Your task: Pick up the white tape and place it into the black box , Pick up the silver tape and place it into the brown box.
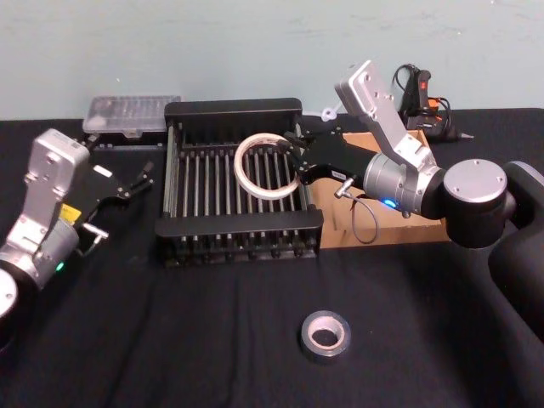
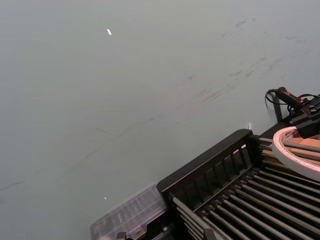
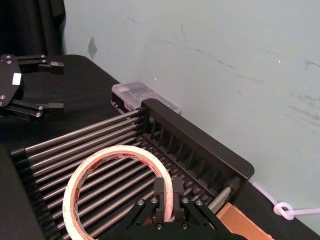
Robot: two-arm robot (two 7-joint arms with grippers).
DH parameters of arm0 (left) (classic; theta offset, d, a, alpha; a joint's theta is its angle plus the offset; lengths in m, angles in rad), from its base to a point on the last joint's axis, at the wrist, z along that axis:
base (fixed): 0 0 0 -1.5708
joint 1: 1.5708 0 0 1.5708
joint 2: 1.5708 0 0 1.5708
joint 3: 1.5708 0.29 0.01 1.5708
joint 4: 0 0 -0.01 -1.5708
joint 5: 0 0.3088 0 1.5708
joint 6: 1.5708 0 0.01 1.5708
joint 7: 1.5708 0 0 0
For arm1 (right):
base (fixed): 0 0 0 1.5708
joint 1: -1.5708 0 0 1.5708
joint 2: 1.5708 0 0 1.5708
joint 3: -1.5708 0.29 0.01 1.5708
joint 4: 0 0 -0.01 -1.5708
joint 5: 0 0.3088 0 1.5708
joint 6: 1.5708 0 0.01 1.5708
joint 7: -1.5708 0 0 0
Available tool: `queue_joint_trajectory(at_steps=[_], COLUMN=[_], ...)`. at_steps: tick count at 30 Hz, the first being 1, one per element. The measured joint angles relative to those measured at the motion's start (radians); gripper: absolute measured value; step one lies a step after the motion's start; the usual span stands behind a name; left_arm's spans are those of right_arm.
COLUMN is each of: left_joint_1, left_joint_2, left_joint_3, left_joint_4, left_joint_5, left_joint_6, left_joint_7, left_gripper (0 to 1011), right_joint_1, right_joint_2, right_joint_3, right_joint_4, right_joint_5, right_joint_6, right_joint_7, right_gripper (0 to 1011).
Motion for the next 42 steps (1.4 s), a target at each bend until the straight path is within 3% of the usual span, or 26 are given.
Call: queue_joint_trajectory(at_steps=[6, 27, 32, 42], left_joint_1=[0.0, 0.0, 0.0, 0.0], left_joint_2=[0.0, 0.0, 0.0, 0.0], left_joint_3=[0.0, 0.0, 0.0, 0.0], left_joint_4=[0.0, 0.0, 0.0, 0.0], left_joint_5=[0.0, 0.0, 0.0, 0.0], left_joint_6=[0.0, 0.0, 0.0, 0.0], left_joint_7=[0.0, 0.0, 0.0, 0.0], left_gripper=[1001, 1001, 1001, 1001], right_joint_1=[0.0, -0.001, -0.001, -0.018], right_joint_2=[0.0, 0.001, 0.001, 0.012], right_joint_3=[0.0, 0.001, 0.001, 0.012], right_joint_4=[-0.001, -0.003, -0.003, -0.039], right_joint_5=[0.001, 0.002, 0.002, 0.002], right_joint_6=[0.0, 0.002, 0.002, 0.01], right_joint_7=[0.0, 0.0, 0.0, -0.011], right_gripper=[200, 894, 999, 1002])
